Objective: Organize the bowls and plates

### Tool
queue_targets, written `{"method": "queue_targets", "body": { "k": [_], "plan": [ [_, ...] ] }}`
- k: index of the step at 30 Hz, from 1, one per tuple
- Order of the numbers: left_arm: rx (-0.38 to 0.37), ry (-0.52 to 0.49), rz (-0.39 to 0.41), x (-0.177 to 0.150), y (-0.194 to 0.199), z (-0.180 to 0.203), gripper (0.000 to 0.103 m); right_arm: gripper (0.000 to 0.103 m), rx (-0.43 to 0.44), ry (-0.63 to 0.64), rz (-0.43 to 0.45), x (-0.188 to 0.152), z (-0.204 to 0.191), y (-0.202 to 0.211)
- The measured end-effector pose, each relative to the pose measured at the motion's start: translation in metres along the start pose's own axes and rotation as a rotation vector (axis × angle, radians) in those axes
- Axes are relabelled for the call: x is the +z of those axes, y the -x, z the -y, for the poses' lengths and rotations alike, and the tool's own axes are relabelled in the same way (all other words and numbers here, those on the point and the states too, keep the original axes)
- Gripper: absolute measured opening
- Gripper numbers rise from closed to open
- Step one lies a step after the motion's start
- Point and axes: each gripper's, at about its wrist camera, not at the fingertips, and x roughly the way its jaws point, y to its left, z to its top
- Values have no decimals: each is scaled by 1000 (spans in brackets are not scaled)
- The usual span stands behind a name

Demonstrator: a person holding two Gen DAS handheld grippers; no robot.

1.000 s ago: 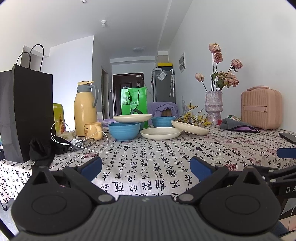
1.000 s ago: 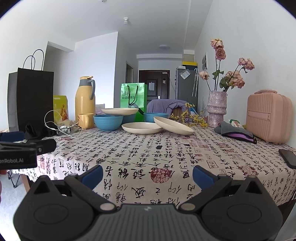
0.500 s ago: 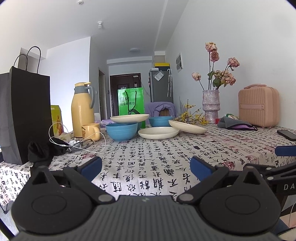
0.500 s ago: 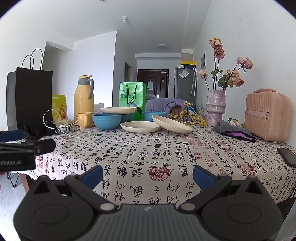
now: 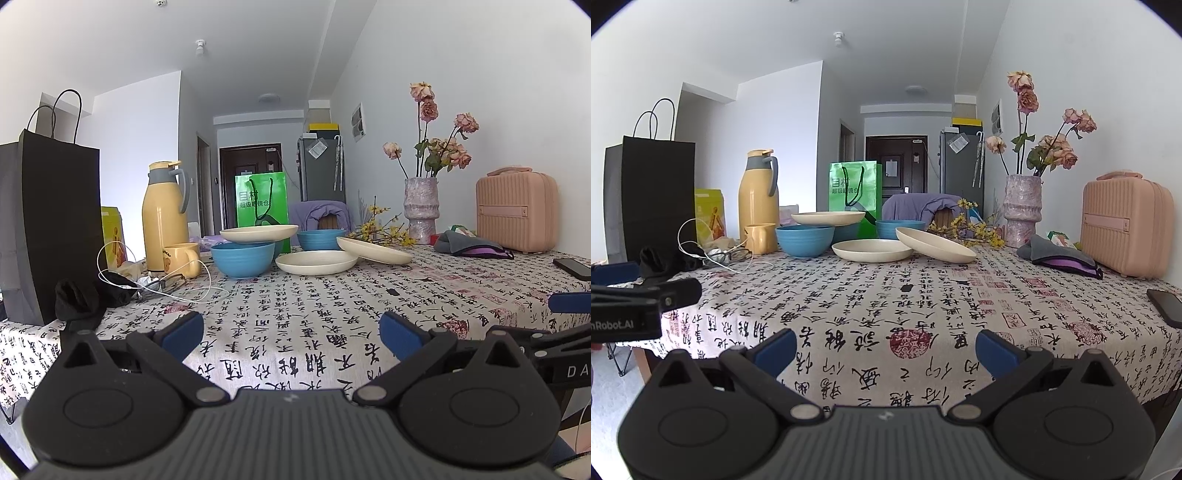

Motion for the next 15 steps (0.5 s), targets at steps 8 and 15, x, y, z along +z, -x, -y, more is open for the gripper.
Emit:
{"method": "queue_targets", "body": {
  "k": [8,15],
  "plan": [
    [-1,-1,1,0,0,0,103,103,4,-6,-1,-1,1,0],
    [-4,-4,1,0,0,1,103,103,6,-6,-1,0,1,0]
  ]
}}
